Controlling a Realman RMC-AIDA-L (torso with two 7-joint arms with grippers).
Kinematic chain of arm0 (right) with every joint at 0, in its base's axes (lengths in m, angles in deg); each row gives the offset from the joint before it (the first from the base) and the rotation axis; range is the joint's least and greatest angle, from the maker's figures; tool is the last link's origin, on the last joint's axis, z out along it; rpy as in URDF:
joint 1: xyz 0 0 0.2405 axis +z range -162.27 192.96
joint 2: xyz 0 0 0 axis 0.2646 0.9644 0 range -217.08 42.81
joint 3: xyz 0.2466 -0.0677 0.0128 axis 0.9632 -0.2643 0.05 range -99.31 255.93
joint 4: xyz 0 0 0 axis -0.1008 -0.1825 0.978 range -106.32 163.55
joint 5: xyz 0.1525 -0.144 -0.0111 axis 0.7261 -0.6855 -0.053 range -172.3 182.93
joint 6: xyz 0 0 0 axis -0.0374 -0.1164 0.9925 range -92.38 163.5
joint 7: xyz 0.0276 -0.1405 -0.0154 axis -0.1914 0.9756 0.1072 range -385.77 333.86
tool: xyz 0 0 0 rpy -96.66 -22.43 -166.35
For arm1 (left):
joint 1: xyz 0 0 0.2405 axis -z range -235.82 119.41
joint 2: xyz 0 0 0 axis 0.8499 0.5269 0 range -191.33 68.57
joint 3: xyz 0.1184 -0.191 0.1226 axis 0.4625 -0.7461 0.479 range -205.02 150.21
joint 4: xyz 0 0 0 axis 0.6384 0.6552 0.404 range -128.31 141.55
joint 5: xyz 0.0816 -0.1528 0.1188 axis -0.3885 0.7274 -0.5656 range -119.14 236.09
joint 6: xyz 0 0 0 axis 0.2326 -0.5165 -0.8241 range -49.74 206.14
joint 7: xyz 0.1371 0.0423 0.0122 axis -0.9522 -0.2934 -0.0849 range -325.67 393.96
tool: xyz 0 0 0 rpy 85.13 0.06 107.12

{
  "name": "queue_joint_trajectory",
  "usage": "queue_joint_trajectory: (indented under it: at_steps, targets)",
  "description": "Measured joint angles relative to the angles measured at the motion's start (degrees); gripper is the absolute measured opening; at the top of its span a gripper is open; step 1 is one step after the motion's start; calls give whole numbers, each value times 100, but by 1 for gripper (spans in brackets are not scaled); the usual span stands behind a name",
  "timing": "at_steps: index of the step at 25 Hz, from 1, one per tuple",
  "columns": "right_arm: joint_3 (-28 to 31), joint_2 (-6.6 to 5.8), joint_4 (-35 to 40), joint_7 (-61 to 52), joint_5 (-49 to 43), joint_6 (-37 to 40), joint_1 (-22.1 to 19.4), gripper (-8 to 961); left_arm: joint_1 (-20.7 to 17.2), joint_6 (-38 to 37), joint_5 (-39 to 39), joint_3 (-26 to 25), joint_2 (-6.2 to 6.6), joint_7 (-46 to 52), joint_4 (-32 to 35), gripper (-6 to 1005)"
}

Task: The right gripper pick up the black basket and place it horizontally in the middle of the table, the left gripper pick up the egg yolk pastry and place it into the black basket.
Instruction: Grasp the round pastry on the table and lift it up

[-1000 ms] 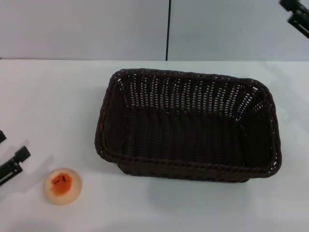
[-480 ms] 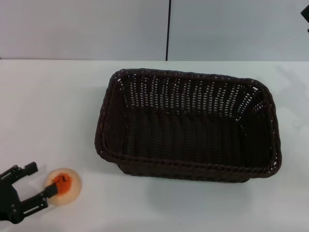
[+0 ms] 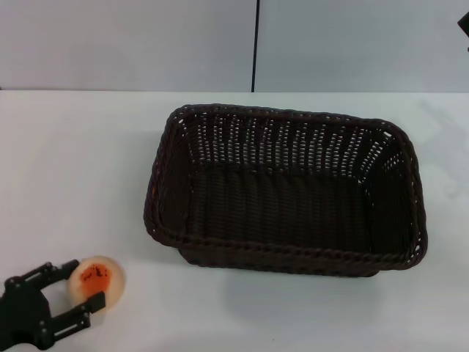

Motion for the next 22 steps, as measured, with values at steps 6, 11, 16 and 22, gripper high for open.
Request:
queue_joint_trajectory:
  at_steps: [6, 11, 16, 22]
  targets:
    - [43, -1, -401, 291, 304, 76, 24, 774, 36, 116, 1, 192, -5, -66, -7, 771]
    - [83, -19, -931, 574, 735, 530, 64, 774, 37, -3, 139, 10, -9, -110, -12, 555]
    - [208, -14, -1087, 594, 758, 736, 14, 774, 40, -65, 341, -129, 3, -107, -3, 358]
    - [464, -9, -1360, 598, 769, 1142, -6, 774, 203, -444, 729, -570, 19, -90, 4, 253]
